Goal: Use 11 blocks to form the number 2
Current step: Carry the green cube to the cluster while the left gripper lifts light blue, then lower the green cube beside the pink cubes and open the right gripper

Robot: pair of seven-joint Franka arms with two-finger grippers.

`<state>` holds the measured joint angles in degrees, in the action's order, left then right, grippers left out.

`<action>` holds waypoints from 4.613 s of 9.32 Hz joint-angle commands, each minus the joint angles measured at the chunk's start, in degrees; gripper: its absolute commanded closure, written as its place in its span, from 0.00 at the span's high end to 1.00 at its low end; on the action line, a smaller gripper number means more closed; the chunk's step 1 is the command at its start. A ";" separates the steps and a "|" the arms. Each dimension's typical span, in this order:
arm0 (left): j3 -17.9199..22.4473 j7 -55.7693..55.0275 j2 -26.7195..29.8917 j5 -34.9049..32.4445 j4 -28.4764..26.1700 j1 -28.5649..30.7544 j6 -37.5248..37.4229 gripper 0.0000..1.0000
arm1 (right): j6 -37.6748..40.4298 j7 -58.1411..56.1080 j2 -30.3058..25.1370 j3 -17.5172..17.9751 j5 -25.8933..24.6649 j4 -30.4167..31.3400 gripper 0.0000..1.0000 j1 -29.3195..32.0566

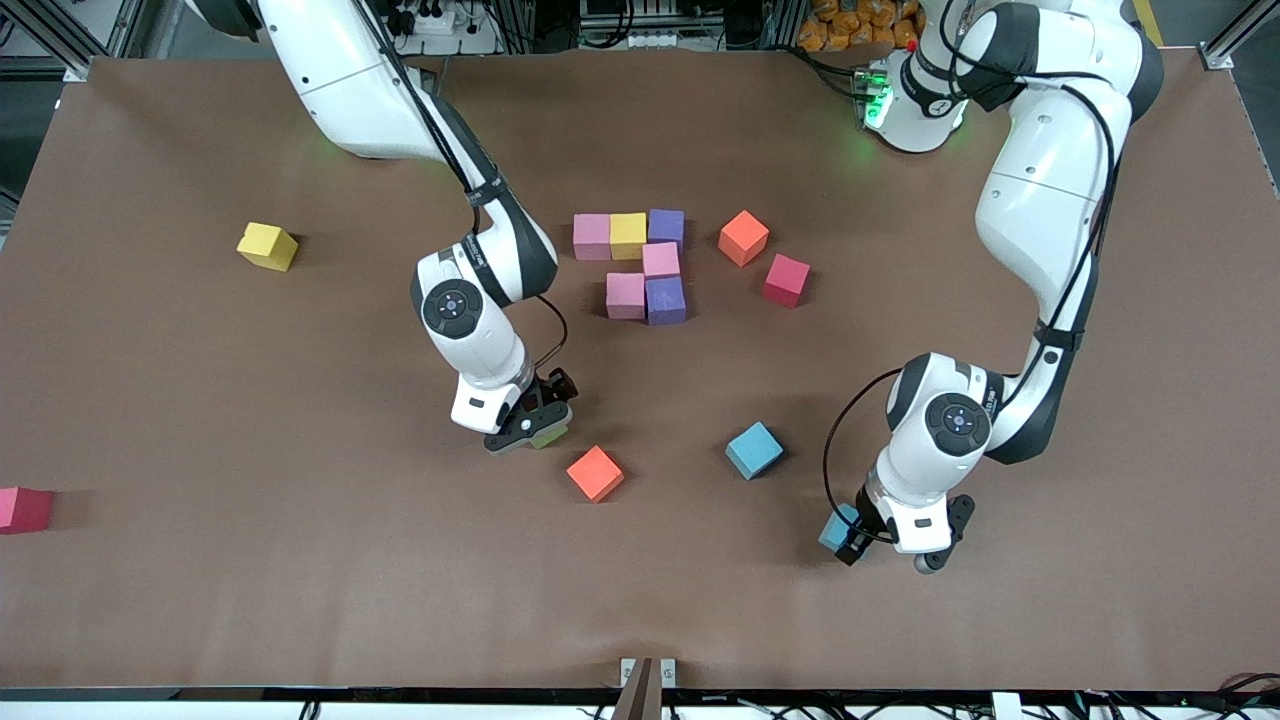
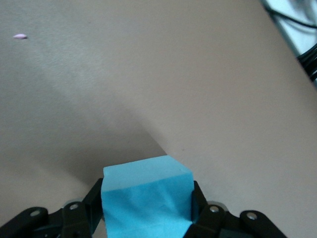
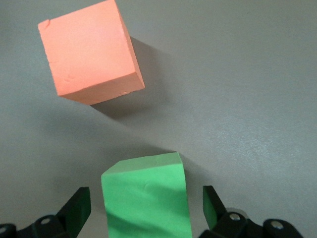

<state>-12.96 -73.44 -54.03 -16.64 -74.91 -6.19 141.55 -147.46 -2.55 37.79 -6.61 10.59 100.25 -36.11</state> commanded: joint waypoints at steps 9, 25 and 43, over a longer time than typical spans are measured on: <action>-4.43 4.62 10.86 3.18 -1.72 2.31 -21.56 0.00 | 7.61 -15.20 -2.53 -0.59 1.62 -1.63 0.00 -0.02; -6.46 8.58 18.79 2.75 -17.20 -1.99 -7.51 0.00 | 10.53 -48.26 -17.31 8.20 -11.31 18.49 0.00 -4.59; -6.46 8.31 18.52 2.75 -17.11 -1.90 -7.34 0.00 | -1.16 -47.55 -16.87 12.24 -1.54 25.09 0.00 -5.29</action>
<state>-19.41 -65.37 -35.79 -12.75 -91.42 -8.23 133.32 -148.02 -49.48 22.50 5.57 7.48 123.69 -41.17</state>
